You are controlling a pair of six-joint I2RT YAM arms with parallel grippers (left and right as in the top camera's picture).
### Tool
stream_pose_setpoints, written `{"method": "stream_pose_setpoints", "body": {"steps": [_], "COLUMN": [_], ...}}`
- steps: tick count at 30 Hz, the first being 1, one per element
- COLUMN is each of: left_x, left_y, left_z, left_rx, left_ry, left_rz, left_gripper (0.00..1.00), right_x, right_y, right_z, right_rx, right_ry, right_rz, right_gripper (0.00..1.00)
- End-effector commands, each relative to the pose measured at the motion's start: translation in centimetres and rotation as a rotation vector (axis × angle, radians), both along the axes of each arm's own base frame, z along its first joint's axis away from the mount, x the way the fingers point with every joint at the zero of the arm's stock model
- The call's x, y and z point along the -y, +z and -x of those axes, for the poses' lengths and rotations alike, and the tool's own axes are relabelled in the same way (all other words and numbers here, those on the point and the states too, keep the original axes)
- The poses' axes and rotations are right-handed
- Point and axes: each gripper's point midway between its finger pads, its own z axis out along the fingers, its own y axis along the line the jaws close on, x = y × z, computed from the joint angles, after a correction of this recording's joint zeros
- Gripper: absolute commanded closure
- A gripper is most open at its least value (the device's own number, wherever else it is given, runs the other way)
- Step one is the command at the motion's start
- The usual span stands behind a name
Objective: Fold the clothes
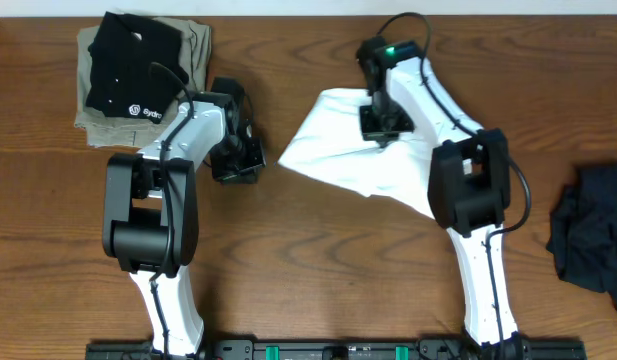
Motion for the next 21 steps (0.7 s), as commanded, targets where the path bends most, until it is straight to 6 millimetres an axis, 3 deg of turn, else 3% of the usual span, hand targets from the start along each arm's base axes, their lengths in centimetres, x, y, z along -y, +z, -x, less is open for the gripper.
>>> {"method": "stream_pose_setpoints", "body": {"steps": [1,3,7,11,13,16,20,21], "left_x": [-0.6,-0.5,0.1,0.2,0.2,0.2,0.2,0.2], "left_y": [0.2,0.7,1.8,2.0,2.0,2.0,2.0,2.0], "left_z": [0.1,-0.1,-0.3,-0.2,-0.2,-0.2,-0.1,-0.1], "left_rx": [0.010,0.023,0.047,0.047,0.044,0.044,0.043,0.043], "left_ry": [-0.013,-0.009,-0.009,-0.008,-0.008,-0.008,-0.008,-0.008], "left_rz": [-0.022,-0.017,0.021,0.026,0.025,0.025,0.025,0.025], "left_gripper": [0.94,0.94,0.94,0.85,0.70,0.32,0.09,0.07], "right_x": [0.8,0.7,1.5,5.3,7.4,9.7,10.4,11.1], "right_y": [5.8,7.7,11.3,14.0,14.6,14.3,12.4,11.9], "right_z": [-2.1,-2.2,-1.4,0.7,1.5,2.3,3.7,4.0], "right_rx": [0.150,0.181,0.204,0.176,0.149,0.085,-0.033,-0.056], "right_ry": [0.009,0.014,0.058,-0.050,-0.116,-0.151,-0.075,-0.069], "right_rz": [0.023,0.010,0.025,0.111,0.123,0.087,-0.081,-0.082], "right_gripper": [0.97,0.85,0.38,0.36,0.34,0.33,0.33,0.33]}}
